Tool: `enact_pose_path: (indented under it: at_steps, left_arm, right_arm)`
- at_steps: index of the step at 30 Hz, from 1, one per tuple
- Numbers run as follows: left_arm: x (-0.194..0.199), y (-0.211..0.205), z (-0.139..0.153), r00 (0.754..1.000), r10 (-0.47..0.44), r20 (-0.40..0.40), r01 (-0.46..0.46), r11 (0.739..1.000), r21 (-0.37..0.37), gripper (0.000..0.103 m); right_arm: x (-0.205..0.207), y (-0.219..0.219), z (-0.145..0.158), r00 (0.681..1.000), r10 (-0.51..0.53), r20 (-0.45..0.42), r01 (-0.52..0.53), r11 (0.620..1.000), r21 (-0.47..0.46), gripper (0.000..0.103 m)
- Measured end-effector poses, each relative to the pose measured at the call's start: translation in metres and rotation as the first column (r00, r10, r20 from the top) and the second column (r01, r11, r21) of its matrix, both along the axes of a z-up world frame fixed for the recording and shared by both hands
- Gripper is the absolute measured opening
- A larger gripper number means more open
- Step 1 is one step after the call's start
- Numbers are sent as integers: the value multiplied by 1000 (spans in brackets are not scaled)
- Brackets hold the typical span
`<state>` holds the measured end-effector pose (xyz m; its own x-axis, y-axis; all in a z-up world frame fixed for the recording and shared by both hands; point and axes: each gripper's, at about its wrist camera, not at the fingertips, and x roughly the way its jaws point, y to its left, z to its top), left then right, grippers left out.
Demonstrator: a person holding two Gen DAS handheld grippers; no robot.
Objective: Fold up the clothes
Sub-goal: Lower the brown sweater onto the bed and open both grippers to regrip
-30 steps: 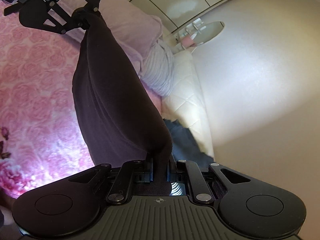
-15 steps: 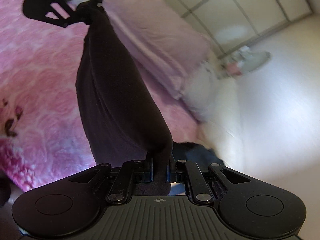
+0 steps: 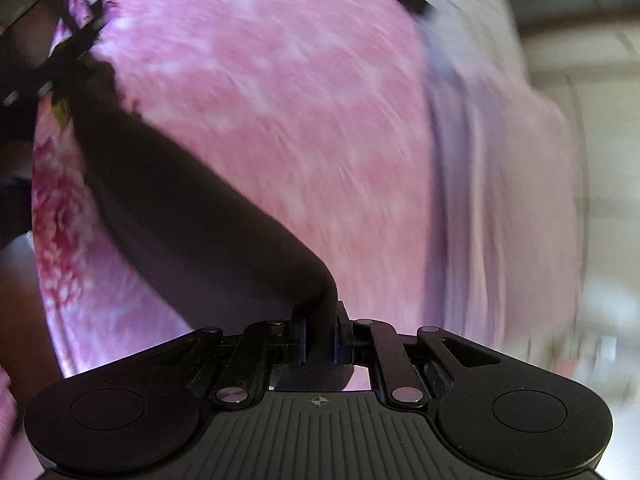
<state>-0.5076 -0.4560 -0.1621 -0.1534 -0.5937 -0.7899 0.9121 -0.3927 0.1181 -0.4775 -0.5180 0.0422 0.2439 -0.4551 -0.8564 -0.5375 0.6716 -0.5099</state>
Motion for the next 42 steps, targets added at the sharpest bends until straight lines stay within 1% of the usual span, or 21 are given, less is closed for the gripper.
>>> enact_pose_path:
  at_steps: [2,4,8,9,10,11,12,15,18,21,22,24,26,28,30,33,34,36,37,40,42]
  left_arm:
    - [30,12,-16,986,123,-109,-117,991,58,5]
    - [58,24,-34,954,235,-187,-217,970,112,6]
    - [117,49,-63,870,434,-235,-386,895,221,9]
    - [132,54,-68,855,465,-229,-411,877,249,11]
    - [146,61,-72,845,488,-220,-427,862,273,12]
    - [160,68,-74,842,498,-207,-435,854,284,12]
    - [173,75,-74,843,503,-193,-442,850,287,12]
    - [204,87,-72,865,478,-151,-425,859,286,17]
    - [222,89,-71,925,373,-64,-347,904,251,20]
    - [230,81,-74,972,228,64,-236,955,180,35]
    - [232,78,-75,979,171,116,-187,971,148,44]
    - [232,70,-80,971,30,238,-51,995,82,51]
    - [230,60,-89,921,-126,369,121,992,36,60]
    - [230,51,-102,842,-268,468,289,957,27,63]
    - [233,45,-116,729,-403,553,461,887,39,66]
    - [244,38,-140,537,-556,634,667,740,85,66]
    - [249,35,-148,477,-587,654,717,690,97,66]
    - [262,29,-161,388,-624,679,790,604,105,66]
    - [268,25,-167,356,-637,684,817,568,103,66]
    - [285,17,-183,280,-660,697,882,463,84,66]
    - [296,12,-189,255,-668,699,911,408,57,68]
  right_arm:
    - [53,19,-30,991,131,-31,-130,991,24,10]
    - [107,44,-63,964,262,-49,-260,964,54,10]
    - [208,109,-138,865,500,-37,-493,863,114,11]
    - [226,123,-154,852,524,-23,-518,847,120,22]
    - [243,136,-169,841,540,-8,-535,835,124,47]
    - [256,146,-176,846,532,32,-531,837,133,57]
    - [263,152,-181,862,502,72,-507,848,154,65]
    - [264,153,-183,947,298,122,-320,911,261,65]
    - [225,134,-177,991,3,132,-53,926,373,65]
    - [172,116,-175,951,-289,105,214,867,450,65]
    - [155,114,-175,923,-371,98,285,834,473,65]
    - [122,110,-175,850,-521,84,407,748,525,65]
    - [93,108,-178,749,-659,70,504,635,585,65]
    - [77,115,-181,657,-752,46,567,534,627,65]
    - [66,127,-180,565,-824,40,605,446,659,65]
    - [61,152,-180,438,-898,44,629,341,699,66]
    - [63,162,-181,405,-913,52,632,320,705,69]
    - [73,183,-180,354,-932,77,641,302,706,79]
    - [81,194,-183,331,-939,91,646,296,704,81]
    - [117,229,-193,307,-942,133,685,316,657,81]
    - [144,248,-206,306,-939,155,717,335,611,81]
